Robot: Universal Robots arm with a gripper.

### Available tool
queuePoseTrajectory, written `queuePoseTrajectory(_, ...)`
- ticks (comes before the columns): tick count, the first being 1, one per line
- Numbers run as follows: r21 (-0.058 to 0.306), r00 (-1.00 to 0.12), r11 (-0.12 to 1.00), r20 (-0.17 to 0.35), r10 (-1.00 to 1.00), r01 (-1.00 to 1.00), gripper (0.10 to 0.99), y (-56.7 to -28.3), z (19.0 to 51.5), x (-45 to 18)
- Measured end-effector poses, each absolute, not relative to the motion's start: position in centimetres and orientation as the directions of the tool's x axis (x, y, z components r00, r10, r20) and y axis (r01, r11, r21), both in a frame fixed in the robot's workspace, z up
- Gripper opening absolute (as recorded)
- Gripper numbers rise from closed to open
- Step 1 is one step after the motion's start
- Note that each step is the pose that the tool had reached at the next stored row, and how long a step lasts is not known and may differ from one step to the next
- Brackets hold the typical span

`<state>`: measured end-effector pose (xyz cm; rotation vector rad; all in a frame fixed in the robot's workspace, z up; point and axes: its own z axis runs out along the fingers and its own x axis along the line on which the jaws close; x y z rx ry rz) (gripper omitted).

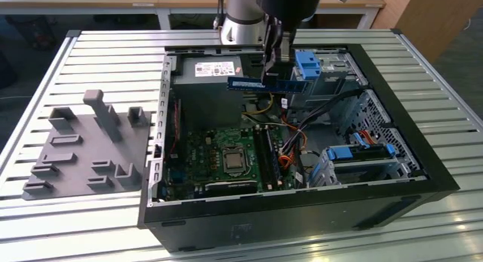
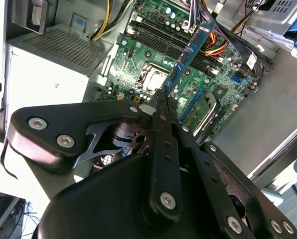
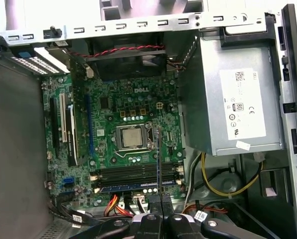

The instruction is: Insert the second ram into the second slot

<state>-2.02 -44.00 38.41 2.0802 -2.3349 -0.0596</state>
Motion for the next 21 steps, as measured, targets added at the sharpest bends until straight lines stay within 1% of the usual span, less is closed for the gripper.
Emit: queuePoseTrajectory(21, 0.038, -0.207, 0.207, -0.015, -0.978, -0.978, 0.114, -44.00, 38.42, -2.02)
